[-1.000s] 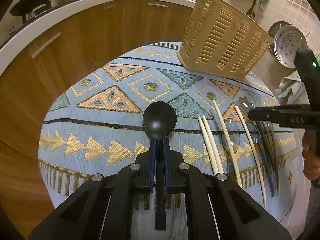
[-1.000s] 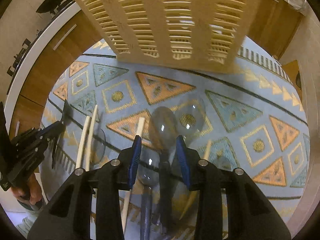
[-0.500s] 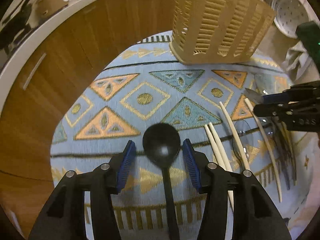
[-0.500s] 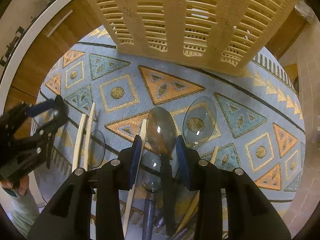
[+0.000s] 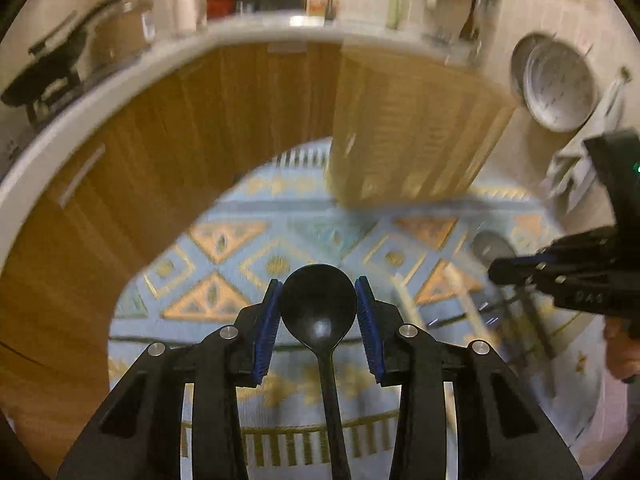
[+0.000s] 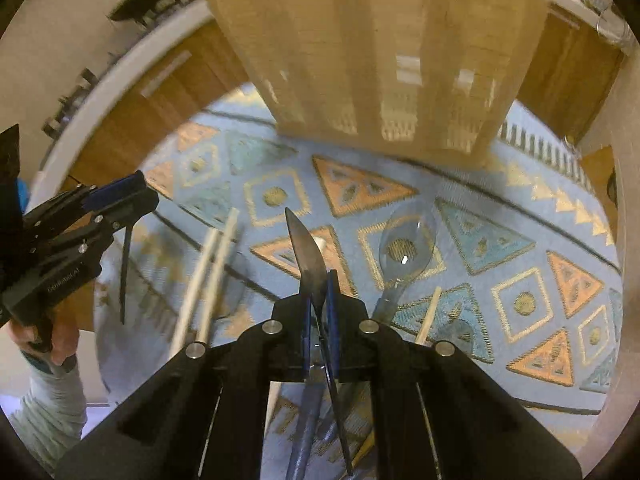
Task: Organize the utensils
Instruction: 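Grasp the black spoon with the left tool while the right tool grasps the clear plastic knife, then lift both held utensils over the beige holder and open both tools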
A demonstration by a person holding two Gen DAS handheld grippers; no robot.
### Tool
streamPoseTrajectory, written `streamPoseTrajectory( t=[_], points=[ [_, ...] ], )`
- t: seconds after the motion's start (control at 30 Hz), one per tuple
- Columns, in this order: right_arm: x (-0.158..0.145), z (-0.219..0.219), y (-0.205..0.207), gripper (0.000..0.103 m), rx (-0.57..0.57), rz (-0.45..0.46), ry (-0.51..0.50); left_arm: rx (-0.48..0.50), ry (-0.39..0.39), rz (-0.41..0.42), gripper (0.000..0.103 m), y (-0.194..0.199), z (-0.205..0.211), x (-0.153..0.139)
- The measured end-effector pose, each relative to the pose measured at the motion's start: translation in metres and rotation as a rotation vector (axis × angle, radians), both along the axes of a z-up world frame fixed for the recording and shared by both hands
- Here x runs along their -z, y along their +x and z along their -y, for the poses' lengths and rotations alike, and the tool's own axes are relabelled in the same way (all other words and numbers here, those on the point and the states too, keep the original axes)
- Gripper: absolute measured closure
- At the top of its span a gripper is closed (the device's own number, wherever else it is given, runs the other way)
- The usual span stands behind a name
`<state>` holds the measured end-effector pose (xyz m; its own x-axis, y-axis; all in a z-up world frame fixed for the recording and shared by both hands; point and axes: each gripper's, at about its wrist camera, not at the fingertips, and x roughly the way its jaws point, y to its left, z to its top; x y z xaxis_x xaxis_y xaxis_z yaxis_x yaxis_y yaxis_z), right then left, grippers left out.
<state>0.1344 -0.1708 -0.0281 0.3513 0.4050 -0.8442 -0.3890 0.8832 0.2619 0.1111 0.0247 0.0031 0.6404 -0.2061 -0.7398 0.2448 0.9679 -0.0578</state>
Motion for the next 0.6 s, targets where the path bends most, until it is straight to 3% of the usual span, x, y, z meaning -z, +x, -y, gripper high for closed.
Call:
streamPoseTrajectory(
  t=[0.17,0.37,0.47,0.6],
  points=[
    [-0.055,0.007,-0.018,0.097,-0.005,0.206,0.094,0.015,-0.053,0.241,0.068,-0.021,0.014,-0.066],
    [-0.135,0.022,-0.015,0.097,0.093,0.538,0.186,-0.023,-0.108,0.481,0.068,-0.005,0.038,-0.138],
    [-0.161,0.036,0.007,0.097,0.215,0.683,0.198,-0.073,-0.116,0.592,0.068,0.019,0.054,-0.156],
    [-0.166,0.048,0.046,0.097,0.281,0.722,0.253,-0.116,-0.157,0.666,0.068,0.051,0.068,-0.157]
  ],
)
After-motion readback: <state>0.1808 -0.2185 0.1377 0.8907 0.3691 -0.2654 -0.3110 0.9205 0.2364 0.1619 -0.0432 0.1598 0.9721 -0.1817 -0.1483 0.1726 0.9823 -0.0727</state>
